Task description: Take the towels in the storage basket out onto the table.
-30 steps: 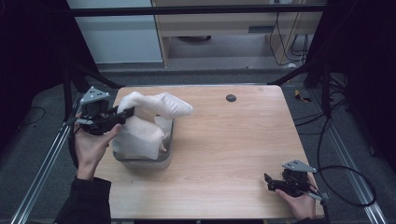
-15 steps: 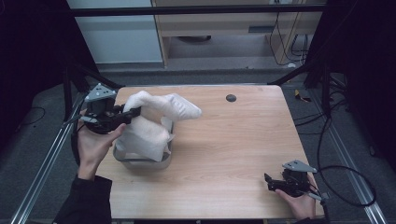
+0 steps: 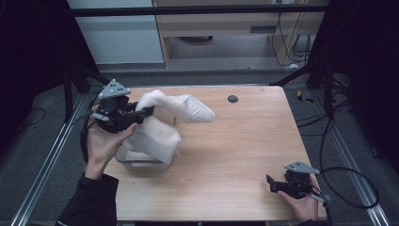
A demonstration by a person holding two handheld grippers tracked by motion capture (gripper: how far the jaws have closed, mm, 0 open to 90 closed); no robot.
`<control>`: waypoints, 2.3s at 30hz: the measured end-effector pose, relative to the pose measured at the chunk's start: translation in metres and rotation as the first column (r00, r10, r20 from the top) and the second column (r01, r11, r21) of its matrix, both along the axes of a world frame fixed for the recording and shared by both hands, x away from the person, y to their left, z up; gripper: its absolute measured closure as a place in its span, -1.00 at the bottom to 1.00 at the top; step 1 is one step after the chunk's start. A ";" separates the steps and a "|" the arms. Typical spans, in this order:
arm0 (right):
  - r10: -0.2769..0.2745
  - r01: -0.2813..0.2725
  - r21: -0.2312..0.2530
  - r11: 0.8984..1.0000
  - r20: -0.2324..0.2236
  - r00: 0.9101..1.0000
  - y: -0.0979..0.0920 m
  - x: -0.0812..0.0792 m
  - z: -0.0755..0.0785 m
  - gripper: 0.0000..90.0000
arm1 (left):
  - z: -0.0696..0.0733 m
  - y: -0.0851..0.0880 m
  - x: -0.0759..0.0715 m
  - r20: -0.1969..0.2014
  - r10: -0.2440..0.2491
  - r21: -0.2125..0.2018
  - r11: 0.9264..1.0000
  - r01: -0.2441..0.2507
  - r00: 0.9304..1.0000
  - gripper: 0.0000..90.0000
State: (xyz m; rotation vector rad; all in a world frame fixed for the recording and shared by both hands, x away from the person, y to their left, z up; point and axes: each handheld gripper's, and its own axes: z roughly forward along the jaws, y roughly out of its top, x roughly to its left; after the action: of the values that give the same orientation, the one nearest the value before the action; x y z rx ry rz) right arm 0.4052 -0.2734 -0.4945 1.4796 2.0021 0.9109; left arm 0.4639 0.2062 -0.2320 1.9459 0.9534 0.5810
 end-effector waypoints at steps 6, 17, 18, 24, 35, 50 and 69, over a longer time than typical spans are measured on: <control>-0.008 0.008 0.005 1.000 0.016 1.000 -0.001 -0.001 0.001 -0.81 | 0.003 -0.013 0.000 0.003 -0.034 0.007 0.999 0.034 0.999 0.50; -0.006 0.006 0.001 1.000 0.027 1.000 -0.003 -0.001 0.002 -0.81 | 0.002 -0.041 0.003 -0.002 -0.089 0.015 0.996 0.089 0.996 0.50; -0.008 0.008 0.004 1.000 0.027 1.000 -0.002 -0.001 0.002 -0.81 | 0.001 -0.044 0.004 -0.002 -0.092 0.013 0.996 0.092 0.996 0.50; -0.009 0.009 0.002 1.000 0.031 0.999 -0.003 -0.002 0.003 -0.81 | -0.007 -0.063 0.007 -0.014 -0.126 0.031 0.991 0.126 0.992 0.50; -0.006 0.006 -0.001 1.000 0.035 0.999 -0.003 -0.002 0.003 -0.81 | -0.019 -0.089 0.012 -0.039 -0.162 0.049 0.985 0.164 0.986 0.50; -0.007 0.007 0.004 1.000 0.028 1.000 -0.002 -0.002 0.002 -0.81 | -0.048 -0.119 0.022 -0.097 -0.196 0.066 0.977 0.203 0.976 0.50; -0.006 0.005 0.004 1.000 0.028 1.000 -0.002 -0.002 0.002 -0.81 | -0.078 -0.149 0.028 -0.105 -0.219 0.079 0.970 0.228 0.970 0.49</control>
State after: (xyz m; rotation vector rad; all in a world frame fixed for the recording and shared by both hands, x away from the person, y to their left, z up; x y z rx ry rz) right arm 0.4027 -0.2756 -0.4921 1.4655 1.9762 0.9289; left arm 0.4917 0.0572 -0.3099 2.1437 0.7617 0.4102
